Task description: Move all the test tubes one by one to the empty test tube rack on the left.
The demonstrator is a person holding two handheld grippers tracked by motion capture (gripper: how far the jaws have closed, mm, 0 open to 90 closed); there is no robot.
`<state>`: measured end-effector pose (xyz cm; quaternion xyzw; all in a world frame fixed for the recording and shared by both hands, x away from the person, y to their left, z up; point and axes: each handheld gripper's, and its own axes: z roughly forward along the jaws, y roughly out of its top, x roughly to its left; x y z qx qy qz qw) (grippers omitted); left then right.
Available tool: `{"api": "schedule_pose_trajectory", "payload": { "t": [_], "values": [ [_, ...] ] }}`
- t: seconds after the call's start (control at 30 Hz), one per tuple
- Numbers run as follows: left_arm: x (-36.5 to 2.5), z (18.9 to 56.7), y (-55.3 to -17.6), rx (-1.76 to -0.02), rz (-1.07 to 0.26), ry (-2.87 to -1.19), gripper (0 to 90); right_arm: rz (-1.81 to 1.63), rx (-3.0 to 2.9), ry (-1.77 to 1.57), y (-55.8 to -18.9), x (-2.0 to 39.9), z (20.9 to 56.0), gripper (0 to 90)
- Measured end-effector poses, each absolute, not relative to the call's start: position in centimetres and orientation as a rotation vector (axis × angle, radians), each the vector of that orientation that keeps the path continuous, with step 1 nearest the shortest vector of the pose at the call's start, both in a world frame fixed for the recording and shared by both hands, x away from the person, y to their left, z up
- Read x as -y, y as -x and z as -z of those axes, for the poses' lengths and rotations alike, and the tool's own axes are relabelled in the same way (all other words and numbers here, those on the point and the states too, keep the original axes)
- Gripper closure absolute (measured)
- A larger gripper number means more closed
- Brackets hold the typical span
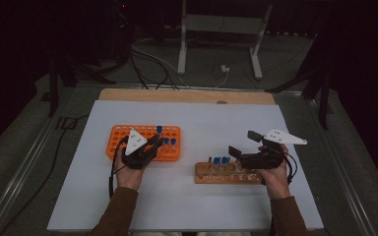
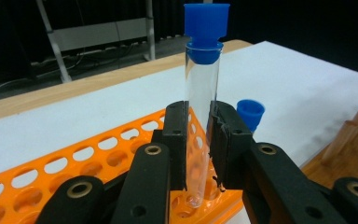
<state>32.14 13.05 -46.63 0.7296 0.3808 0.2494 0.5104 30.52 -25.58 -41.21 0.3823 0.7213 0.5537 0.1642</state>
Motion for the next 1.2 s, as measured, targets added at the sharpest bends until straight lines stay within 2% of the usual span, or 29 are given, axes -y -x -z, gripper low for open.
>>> {"api": "schedule_pose_trajectory", "payload": {
  "t": [1.2],
  "values": [
    [-12.7,50.7,-32.4,-0.971,-0.597,-1.883,78.2,-1.577,-2.081,-1.083,-30.5,25.3,41.8,0.0]
  ]
}}
